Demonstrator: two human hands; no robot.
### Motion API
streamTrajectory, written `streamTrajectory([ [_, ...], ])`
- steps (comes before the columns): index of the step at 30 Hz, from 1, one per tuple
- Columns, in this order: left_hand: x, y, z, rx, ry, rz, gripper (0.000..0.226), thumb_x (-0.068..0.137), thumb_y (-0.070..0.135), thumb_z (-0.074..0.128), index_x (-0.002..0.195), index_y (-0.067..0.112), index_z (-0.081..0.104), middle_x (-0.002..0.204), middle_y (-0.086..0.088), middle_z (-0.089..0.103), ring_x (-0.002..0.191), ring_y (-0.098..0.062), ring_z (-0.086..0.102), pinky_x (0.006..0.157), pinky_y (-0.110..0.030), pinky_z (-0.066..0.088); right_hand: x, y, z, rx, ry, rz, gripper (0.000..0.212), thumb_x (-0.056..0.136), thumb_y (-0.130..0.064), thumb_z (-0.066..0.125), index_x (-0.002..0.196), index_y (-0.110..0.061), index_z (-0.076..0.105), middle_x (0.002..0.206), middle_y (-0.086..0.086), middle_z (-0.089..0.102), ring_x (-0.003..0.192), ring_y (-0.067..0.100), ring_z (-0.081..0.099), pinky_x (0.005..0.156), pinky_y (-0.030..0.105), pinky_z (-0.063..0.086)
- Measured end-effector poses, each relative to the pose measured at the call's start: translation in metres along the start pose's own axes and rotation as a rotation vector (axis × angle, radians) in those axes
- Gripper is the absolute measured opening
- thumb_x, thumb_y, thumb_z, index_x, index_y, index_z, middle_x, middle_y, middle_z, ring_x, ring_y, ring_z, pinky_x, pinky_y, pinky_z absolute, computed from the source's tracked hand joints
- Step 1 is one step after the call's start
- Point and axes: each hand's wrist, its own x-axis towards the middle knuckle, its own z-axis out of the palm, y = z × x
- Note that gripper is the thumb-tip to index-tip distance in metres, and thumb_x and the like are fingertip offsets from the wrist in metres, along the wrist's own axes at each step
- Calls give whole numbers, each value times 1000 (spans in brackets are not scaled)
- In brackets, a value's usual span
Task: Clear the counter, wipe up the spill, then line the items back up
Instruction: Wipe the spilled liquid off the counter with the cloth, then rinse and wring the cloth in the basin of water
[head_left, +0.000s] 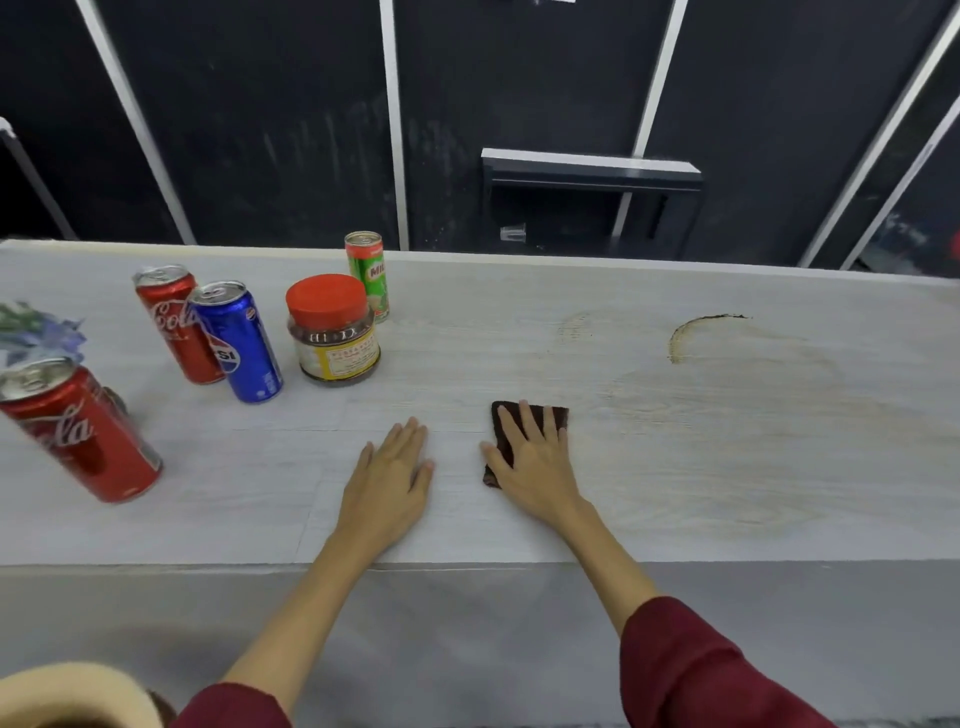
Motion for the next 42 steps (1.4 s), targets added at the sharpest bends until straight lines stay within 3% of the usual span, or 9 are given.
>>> streamTrajectory([
  [5, -12, -15, -10, -132, 63, -69, 49, 99, 26, 30, 146, 17, 22, 157, 4, 15, 145, -9, 10, 118, -28, 5, 4, -47, 29, 144, 173, -210, 41, 90, -15, 43, 130, -9, 52, 137, 11, 53, 133, 27, 42, 111, 40, 34],
  [8, -26, -23, -18, -203, 165, -138, 46, 99, 21, 31, 144, 18, 25, 155, 5, 19, 144, -7, 14, 115, -23, 5, 1, -67, 39, 133, 338, -293, 29, 66, 2, 61, 91, -7, 71, 83, 7, 74, 76, 24, 70, 63, 25, 54],
  [10, -39, -30, -27, -243, 234, -172, 45, 98, 17, 33, 142, 17, 31, 154, 4, 24, 143, -8, 17, 114, -22, 7, -2, -83, 46, 207, 283, -339, 32, 64, 8, 59, 90, -7, 71, 78, 6, 73, 70, 26, 69, 55, 26, 54],
  [16, -100, -52, -74, -397, 533, -348, 39, 98, 18, 34, 136, 22, 42, 149, 5, 34, 138, -5, 27, 114, -24, 19, -31, -174, 61, 743, 97, -290, 32, 86, -3, 54, 114, -10, 66, 109, 7, 71, 97, 17, 66, 86, 23, 50],
  [25, -247, -131, -97, -578, 707, -744, 35, 92, 24, 47, 126, 19, 56, 140, -8, 50, 135, -19, 39, 115, -44, 27, -109, -283, 147, 969, -705, -193, 22, 87, -8, 60, 106, -11, 70, 92, 2, 70, 83, 15, 66, 73, 23, 53],
  [29, -294, -161, -85, -692, 735, -925, 23, 82, 26, 60, 105, 28, 63, 105, 1, 69, 108, -18, 61, 102, -45, 44, -127, -304, 196, 893, -1040, -87, 15, 87, -11, 61, 98, -13, 70, 89, 0, 70, 85, 14, 66, 82, 25, 55],
  [33, -307, -183, -75, -747, 657, -1056, 27, 86, 12, 61, 109, 27, 59, 84, 19, 65, 89, -4, 59, 91, -30, 48, -133, -317, 232, 824, -1163, -57, 6, 87, -15, 61, 82, -18, 64, 88, 3, 67, 88, 15, 63, 87, 29, 52],
  [37, -310, -213, -55, -680, 622, -1193, 15, 78, 23, 70, 89, 31, 65, 83, 2, 69, 87, -19, 65, 84, -36, 53, -132, -322, 256, 771, -1185, -15, 11, 87, -17, 60, 81, -16, 68, 90, 3, 69, 92, 18, 65, 92, 34, 52],
  [42, -310, -236, -41, -578, 625, -1271, 14, 77, 24, 71, 84, 18, 60, 80, 0, 61, 77, -14, 55, 70, -25, 37, -130, -322, 261, 539, -1018, -254, 36, 91, -44, 49, 75, -13, 55, 70, 0, 53, 66, 10, 49, 58, 17, 38],
])
